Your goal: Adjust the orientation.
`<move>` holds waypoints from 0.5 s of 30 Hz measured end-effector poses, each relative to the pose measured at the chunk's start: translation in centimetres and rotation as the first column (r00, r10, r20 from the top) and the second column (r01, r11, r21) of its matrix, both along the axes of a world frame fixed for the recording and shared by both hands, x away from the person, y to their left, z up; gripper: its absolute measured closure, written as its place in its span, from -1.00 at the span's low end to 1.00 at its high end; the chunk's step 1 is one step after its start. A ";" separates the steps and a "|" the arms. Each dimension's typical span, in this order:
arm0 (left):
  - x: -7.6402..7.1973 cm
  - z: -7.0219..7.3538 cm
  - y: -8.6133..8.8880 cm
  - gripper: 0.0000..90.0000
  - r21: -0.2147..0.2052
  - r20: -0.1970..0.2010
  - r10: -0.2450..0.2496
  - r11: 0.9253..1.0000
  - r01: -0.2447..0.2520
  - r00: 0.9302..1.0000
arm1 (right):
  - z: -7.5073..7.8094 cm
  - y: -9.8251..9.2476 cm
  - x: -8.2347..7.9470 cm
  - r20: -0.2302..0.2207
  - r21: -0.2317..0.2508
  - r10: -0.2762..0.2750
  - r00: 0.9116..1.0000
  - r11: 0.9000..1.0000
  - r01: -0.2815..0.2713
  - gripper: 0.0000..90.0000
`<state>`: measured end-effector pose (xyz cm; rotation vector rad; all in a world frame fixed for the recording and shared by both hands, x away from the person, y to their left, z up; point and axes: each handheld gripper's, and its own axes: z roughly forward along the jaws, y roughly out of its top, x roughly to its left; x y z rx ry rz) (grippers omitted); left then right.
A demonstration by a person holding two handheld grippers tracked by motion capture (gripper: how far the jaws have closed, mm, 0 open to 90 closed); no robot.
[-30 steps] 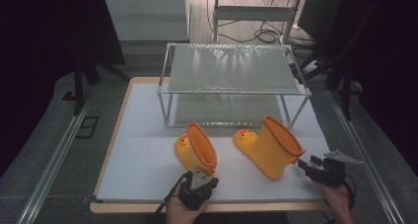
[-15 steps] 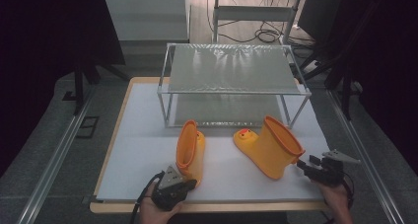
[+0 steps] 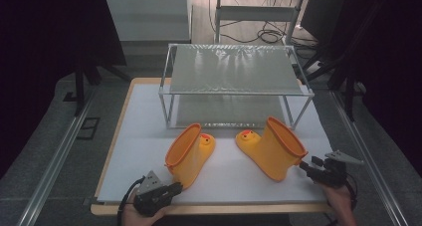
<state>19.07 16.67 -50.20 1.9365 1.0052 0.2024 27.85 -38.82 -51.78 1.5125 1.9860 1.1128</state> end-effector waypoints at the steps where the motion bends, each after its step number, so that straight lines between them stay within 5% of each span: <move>1: 0.0 -0.1 0.6 0.81 -0.010 -0.004 0.016 1.000 -0.016 1.000 | 0.1 0.0 0.0 0.004 0.004 -0.001 1.000 1.000 0.001 -0.13; 5: 1.0 0.1 1.4 0.74 -0.051 -0.015 0.096 0.994 -0.097 0.995 | 0.1 0.0 0.0 0.010 0.013 -0.006 1.000 1.000 0.006 -0.12; 8: 1.8 0.7 1.8 0.62 -0.005 -0.034 0.043 0.999 -0.043 0.999 | 0.2 0.5 0.2 0.015 0.019 -0.003 1.000 1.000 0.002 -0.11; 12: 1.8 0.9 2.9 0.52 -0.013 -0.045 -0.033 0.999 0.032 0.998 | 0.4 0.5 0.1 0.020 0.020 0.003 1.000 1.000 -0.004 -0.11; 15: 1.8 1.2 3.3 0.50 0.008 -0.041 -0.039 0.999 0.039 0.998 | 0.4 0.3 0.0 0.021 0.023 -0.001 1.000 1.000 0.000 -0.11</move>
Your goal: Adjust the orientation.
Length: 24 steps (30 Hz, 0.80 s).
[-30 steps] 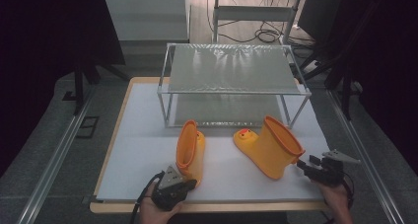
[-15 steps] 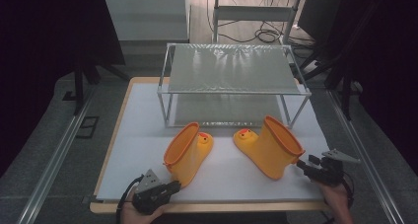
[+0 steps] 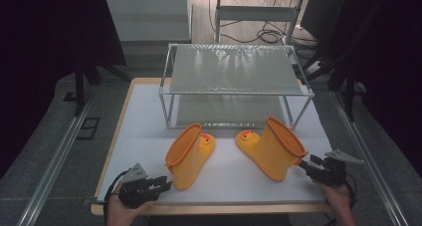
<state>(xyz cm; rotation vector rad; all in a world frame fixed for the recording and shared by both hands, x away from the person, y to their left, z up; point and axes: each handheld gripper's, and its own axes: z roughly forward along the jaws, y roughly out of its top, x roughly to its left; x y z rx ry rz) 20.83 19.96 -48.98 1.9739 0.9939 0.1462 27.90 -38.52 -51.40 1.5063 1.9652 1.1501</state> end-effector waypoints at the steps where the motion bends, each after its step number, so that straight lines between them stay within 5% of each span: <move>1: 0.0 0.1 0.3 0.50 0.001 -0.002 -0.003 1.000 0.003 1.000 | 0.0 -0.1 0.0 0.000 0.000 -0.001 1.000 1.000 0.001 -0.11; 6: 0.7 0.7 1.3 0.48 -0.003 0.010 0.051 0.999 -0.050 0.999 | 0.1 -0.4 -0.1 0.003 0.010 -0.015 1.000 1.000 0.014 -0.11; 19: 4.2 2.4 0.2 0.38 0.012 0.032 0.070 0.997 -0.070 0.997 | -0.1 -0.5 -0.2 -0.005 0.011 -0.013 1.000 1.000 0.013 -0.10; 24: 4.2 1.8 0.1 0.27 0.021 0.026 0.086 0.996 -0.087 0.996 | 0.0 -0.4 -0.5 -0.001 0.022 0.013 1.000 1.000 -0.013 0.29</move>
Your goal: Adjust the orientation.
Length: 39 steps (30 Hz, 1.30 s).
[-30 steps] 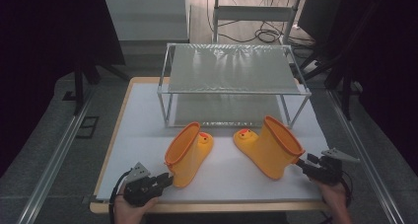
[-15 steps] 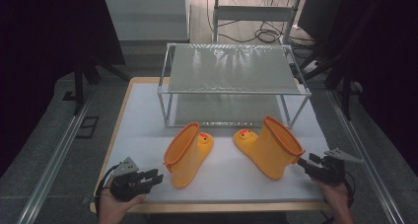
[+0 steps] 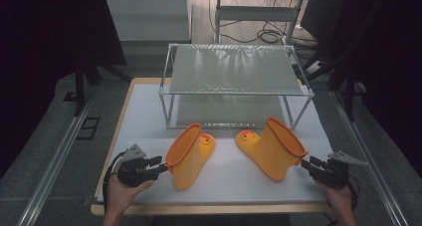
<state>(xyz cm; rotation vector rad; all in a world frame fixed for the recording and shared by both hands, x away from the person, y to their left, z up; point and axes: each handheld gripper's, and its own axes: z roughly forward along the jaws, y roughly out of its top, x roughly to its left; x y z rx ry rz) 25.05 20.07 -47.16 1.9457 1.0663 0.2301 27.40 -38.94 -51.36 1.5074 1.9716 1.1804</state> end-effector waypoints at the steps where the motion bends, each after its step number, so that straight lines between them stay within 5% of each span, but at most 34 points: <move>1: 0.0 0.0 0.0 0.25 0.000 0.000 0.000 1.000 0.000 1.000 | 0.0 0.1 0.0 0.002 0.000 0.011 1.000 1.000 -0.011 0.35; 14: 0.3 -0.2 -0.5 0.19 0.047 -0.018 -0.021 0.999 0.022 1.000 | 0.8 2.1 0.2 -0.001 0.021 0.159 0.987 0.987 -0.159 0.97; 19: 0.4 -0.4 -0.5 0.12 0.052 -0.034 0.003 0.999 -0.002 0.999 | 0.9 4.1 0.6 -0.016 -0.025 0.234 0.972 0.972 -0.234 0.98; 26: 0.3 -0.5 -0.7 0.05 0.051 -0.048 0.011 0.999 -0.009 0.999 | 1.0 5.1 0.4 -0.012 -0.042 0.263 0.965 0.964 -0.264 0.98; 29: 0.4 -0.5 -0.5 0.04 0.032 -0.052 0.012 0.999 -0.010 0.999 | 1.2 5.5 -0.2 -0.007 -0.040 0.317 0.948 0.947 -0.317 0.98; 39: 0.4 -0.9 -0.5 0.01 0.039 -0.064 0.017 0.999 -0.015 0.998 | 1.4 6.7 -0.8 -0.003 -0.048 0.382 0.924 0.923 -0.381 0.98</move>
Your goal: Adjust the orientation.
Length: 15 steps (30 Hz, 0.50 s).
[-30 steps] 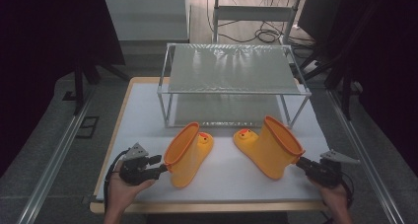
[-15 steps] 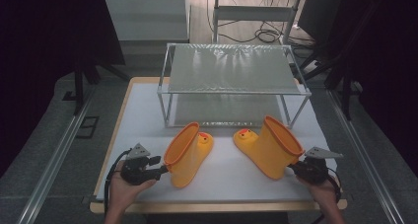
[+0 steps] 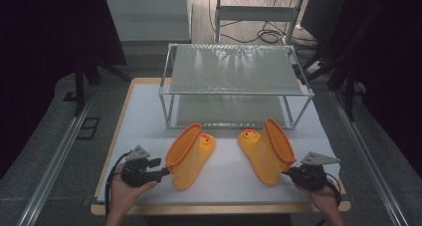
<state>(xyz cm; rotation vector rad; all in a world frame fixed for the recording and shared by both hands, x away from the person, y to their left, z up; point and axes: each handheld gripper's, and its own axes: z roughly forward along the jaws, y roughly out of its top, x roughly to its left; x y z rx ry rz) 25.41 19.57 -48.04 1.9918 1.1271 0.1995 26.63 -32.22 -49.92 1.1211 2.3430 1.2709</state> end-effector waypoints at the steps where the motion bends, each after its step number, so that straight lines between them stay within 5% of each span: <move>1: 0.0 0.0 0.0 0.01 0.002 -0.002 -0.002 1.000 0.002 1.000 | 0.0 0.2 0.0 0.003 0.001 0.011 1.000 1.000 -0.011 0.98; 7: 0.0 0.0 0.1 0.02 -0.004 0.012 0.031 1.000 -0.031 0.999 | 0.3 2.8 -0.2 0.018 -0.010 0.120 0.993 0.993 -0.120 0.98; 15: 0.0 0.1 0.7 -0.01 -0.030 0.013 0.071 0.997 -0.071 0.997 | 0.0 6.1 0.2 0.028 -0.010 0.199 0.980 0.980 -0.199 0.98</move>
